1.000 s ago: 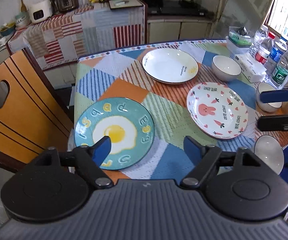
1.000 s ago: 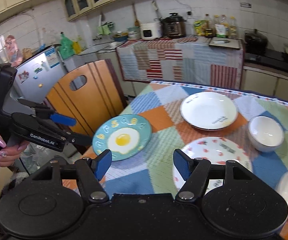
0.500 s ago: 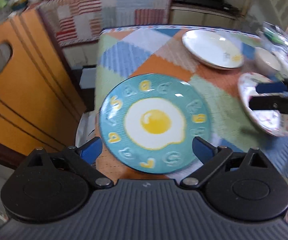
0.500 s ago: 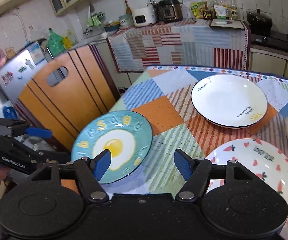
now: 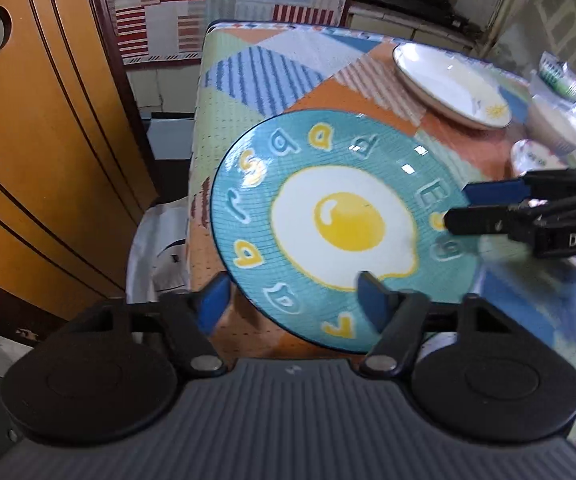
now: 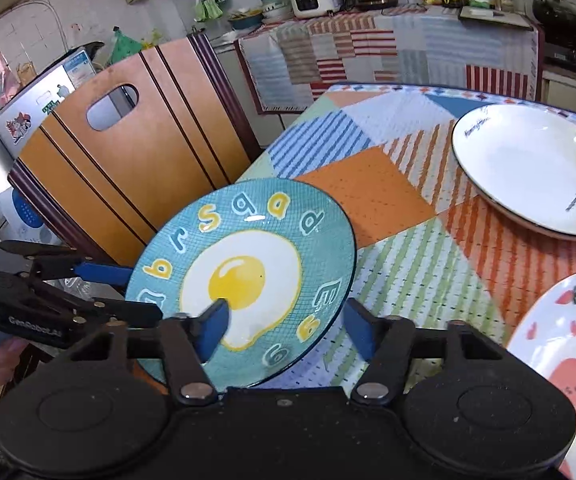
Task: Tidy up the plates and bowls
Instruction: 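Close both grippers on the blue egg plate rim and lift it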
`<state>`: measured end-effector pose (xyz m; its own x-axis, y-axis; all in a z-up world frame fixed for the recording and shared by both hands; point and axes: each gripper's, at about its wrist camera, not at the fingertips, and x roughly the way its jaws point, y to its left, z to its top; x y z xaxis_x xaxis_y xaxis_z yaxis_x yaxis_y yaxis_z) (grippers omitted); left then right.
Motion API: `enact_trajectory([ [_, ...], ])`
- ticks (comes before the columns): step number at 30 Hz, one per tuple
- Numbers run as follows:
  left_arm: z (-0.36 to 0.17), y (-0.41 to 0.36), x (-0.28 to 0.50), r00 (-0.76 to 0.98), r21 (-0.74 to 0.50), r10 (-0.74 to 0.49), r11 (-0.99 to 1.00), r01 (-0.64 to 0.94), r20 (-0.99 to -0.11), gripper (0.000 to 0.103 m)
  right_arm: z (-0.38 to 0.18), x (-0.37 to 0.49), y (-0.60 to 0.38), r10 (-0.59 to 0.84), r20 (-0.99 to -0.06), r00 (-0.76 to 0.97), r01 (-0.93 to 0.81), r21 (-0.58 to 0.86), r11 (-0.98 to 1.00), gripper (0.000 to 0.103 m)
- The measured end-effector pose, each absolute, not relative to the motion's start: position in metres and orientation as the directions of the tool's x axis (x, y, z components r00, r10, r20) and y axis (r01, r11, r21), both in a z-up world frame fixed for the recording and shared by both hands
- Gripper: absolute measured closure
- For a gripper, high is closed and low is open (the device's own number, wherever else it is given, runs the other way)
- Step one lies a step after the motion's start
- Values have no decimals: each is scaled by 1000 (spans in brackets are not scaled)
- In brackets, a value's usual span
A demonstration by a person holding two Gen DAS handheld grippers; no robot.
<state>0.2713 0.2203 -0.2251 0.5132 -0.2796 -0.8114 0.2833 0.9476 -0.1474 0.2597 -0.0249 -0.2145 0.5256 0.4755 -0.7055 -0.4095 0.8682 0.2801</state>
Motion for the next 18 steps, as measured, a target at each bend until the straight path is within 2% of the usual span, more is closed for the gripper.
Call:
enact_trajectory([
  [4,-235,221,278,489,-149,-270,951,272,-830,61,-224,268,-28,452,-729,514,-372,285,883,62],
  [6,-235,224,279,489,-167,-278,951,259,-827,63,-229,272,-30,464,-738,491,-359,314,879,65],
  [9,-235,230,281,487,-186,-281,954,235,-827,70,-237,274,-28,467,-748,472,-347,330,878,75],
  [12,-236,235,282,497,-215,-288,956,200,-819,74,-241,275,-28,474,-746,468,-334,348,876,77],
  [18,-235,233,283,491,-214,-268,963,165,-829,74,-243,283,-38,524,-742,417,-332,413,848,80],
])
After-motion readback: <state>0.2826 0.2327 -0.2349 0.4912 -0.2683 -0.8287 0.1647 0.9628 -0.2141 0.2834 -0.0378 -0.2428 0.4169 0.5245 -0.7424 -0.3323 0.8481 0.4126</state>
